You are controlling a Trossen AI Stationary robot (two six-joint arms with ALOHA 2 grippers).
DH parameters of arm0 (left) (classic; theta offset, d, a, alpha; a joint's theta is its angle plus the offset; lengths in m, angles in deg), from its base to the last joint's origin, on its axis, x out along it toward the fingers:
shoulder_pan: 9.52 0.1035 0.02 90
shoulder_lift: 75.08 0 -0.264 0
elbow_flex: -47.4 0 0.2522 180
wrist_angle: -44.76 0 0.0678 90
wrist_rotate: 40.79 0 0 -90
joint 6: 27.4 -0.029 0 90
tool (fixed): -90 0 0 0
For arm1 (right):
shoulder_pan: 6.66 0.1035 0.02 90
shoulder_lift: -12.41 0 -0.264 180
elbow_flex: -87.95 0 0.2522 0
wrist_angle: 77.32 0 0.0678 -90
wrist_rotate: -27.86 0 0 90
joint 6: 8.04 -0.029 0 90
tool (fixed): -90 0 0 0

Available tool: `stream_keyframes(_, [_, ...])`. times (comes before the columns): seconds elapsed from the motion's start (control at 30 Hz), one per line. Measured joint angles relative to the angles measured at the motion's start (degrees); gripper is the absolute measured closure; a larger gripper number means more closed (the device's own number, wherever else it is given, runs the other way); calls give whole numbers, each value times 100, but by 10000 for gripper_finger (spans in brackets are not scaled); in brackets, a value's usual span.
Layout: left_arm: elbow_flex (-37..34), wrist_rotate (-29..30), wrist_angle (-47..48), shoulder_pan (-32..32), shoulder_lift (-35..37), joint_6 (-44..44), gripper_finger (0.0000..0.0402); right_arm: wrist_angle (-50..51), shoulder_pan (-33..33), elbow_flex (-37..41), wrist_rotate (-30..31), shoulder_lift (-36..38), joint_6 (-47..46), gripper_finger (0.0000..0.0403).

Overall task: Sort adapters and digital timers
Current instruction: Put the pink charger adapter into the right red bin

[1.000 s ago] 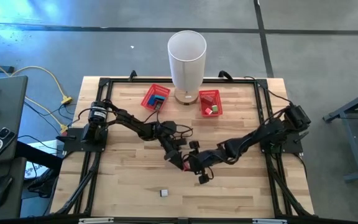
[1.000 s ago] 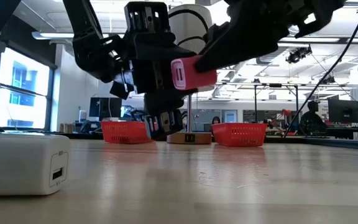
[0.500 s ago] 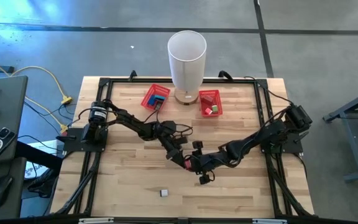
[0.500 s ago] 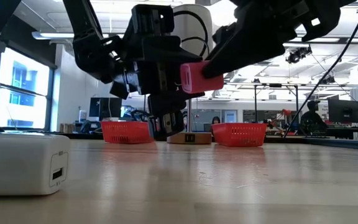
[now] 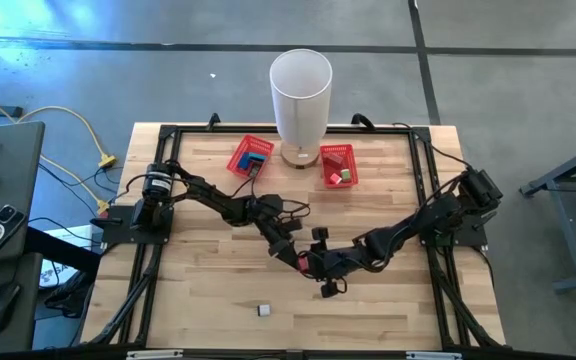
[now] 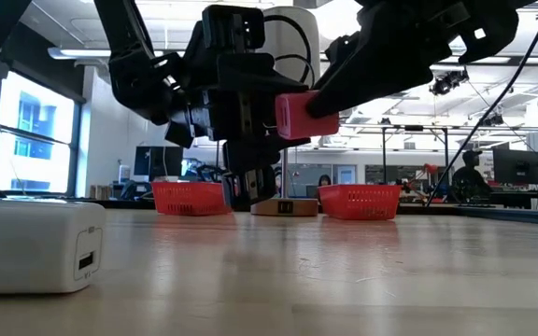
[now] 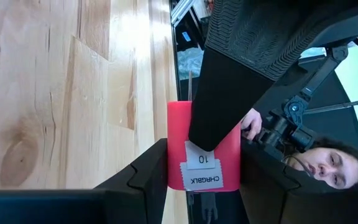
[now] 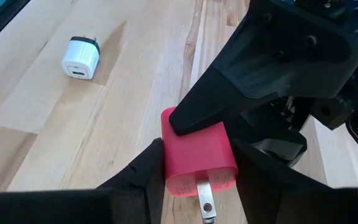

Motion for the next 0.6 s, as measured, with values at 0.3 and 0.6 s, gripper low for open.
stream_keyframes(0.3, [0,-4,-40,55,0,20,247,-7,72,0,119,0,13,259])
stream_keyframes(0.6, [0,-29,-24,51,0,72,243,9,72,-1,109,0,35,260])
